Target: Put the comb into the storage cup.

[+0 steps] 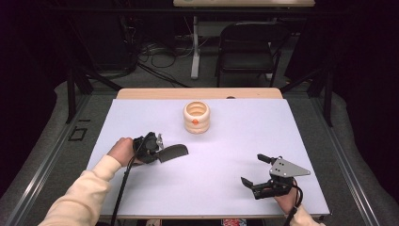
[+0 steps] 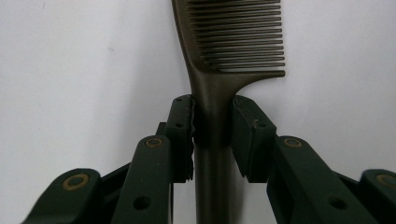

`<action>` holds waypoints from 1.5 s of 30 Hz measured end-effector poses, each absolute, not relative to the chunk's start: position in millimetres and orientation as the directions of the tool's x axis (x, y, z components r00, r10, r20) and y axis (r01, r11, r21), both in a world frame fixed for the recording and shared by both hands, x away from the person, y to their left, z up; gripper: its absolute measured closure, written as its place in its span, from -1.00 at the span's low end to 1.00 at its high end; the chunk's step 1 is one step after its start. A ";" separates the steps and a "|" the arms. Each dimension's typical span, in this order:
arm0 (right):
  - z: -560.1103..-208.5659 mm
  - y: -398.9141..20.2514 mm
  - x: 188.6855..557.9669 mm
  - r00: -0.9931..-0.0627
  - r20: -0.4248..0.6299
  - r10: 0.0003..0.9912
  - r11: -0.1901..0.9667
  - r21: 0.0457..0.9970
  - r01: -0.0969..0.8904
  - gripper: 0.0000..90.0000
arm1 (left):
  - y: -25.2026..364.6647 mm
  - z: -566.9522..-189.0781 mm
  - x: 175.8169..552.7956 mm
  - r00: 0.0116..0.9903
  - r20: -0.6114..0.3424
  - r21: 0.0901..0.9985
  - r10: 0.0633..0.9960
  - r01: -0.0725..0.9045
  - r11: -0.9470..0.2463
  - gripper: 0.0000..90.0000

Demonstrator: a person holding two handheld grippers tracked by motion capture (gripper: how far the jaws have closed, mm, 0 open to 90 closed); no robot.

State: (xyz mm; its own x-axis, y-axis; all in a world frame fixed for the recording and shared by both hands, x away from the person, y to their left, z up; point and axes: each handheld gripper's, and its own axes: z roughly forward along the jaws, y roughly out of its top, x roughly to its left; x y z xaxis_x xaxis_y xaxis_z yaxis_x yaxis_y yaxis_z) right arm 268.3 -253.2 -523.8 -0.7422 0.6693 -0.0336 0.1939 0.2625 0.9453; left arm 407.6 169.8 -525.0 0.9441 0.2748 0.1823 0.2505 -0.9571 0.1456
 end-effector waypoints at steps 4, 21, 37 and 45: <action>-523.7 -253.2 268.3 -0.743 -0.034 0.668 0.265 0.944 0.195 -1.00 | 167.6 -525.0 408.0 0.948 0.183 0.129 0.259 0.238 -0.963 0.57; -523.7 -253.4 268.3 -0.740 -0.038 0.671 0.266 0.945 0.193 -1.00 | 177.7 -514.6 399.5 0.928 0.189 0.244 0.321 0.272 -0.931 0.59; -523.8 -253.3 268.2 -0.740 -0.038 0.671 0.267 0.944 0.194 -1.00 | 193.2 -509.9 391.6 0.890 0.181 0.369 0.418 0.333 -0.868 0.59; -523.8 -253.1 268.2 -0.739 -0.039 0.672 0.267 0.944 0.194 -1.00 | 198.2 -506.8 388.1 0.870 0.181 0.419 0.459 0.354 -0.836 0.59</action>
State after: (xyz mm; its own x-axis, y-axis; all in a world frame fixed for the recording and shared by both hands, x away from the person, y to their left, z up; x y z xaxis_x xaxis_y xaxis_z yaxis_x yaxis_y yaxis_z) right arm 268.2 -253.1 -523.8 -0.7394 0.6722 -0.0385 0.1940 0.2674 0.9438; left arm 388.1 198.2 -506.8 0.8697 0.4593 0.1809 0.3542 -0.8359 0.4193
